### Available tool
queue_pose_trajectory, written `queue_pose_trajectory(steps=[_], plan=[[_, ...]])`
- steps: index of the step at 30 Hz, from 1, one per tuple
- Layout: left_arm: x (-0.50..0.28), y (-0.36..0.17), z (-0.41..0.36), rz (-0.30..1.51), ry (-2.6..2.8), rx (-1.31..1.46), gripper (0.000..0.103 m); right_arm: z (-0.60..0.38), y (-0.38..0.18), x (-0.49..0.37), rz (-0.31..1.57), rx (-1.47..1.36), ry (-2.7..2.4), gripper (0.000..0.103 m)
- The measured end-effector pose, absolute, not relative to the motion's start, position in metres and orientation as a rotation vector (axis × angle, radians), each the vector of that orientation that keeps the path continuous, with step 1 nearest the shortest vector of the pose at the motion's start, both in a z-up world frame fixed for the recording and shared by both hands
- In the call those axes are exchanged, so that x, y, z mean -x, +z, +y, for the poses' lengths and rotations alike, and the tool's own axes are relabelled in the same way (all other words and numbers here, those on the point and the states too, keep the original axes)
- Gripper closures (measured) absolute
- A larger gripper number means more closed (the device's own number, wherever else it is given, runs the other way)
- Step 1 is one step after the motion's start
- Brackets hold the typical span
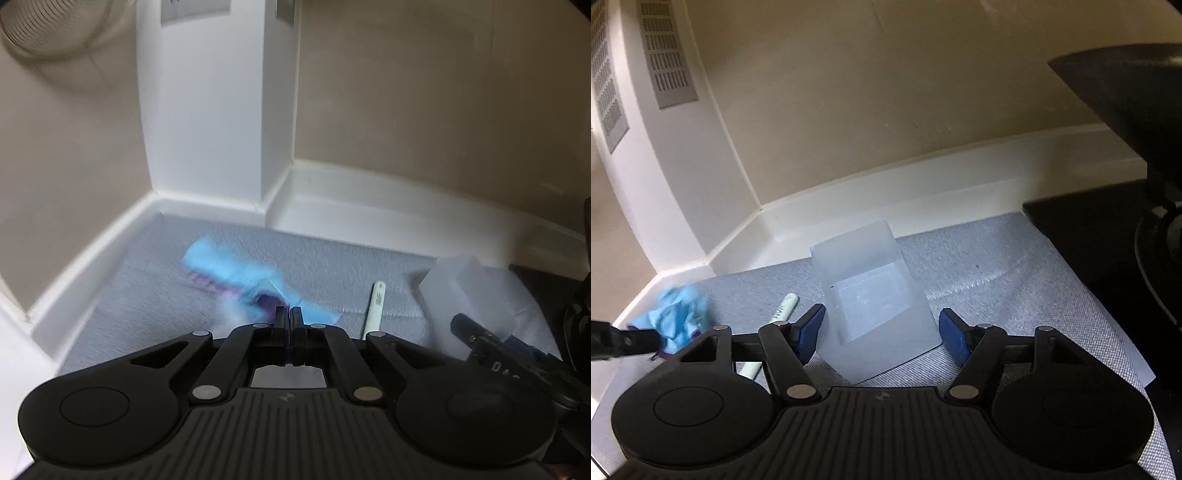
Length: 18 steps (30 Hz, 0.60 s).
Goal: Collect trash
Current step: 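Grasp the blue glove with the left gripper while the right gripper grasps the clear plastic box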
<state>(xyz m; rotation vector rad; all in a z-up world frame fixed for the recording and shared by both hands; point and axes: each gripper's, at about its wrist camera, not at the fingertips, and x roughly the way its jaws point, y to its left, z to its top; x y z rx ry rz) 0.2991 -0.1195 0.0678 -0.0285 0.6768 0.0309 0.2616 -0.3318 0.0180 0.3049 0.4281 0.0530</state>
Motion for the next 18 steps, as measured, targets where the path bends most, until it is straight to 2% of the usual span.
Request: queue_pose_trajectory(steps=[9,18], plan=[[-0.269,0.079,-0.129,0.643,0.032,-0.041,0.103,-0.334,0.018,-0.259,0.423,-0.316,0.070,0.034],[-0.284,0.074,-0.125,0.685,0.052,-0.024,0.101,-0.336,0.016,-0.263,0.447,-0.338,0.073,0.033]])
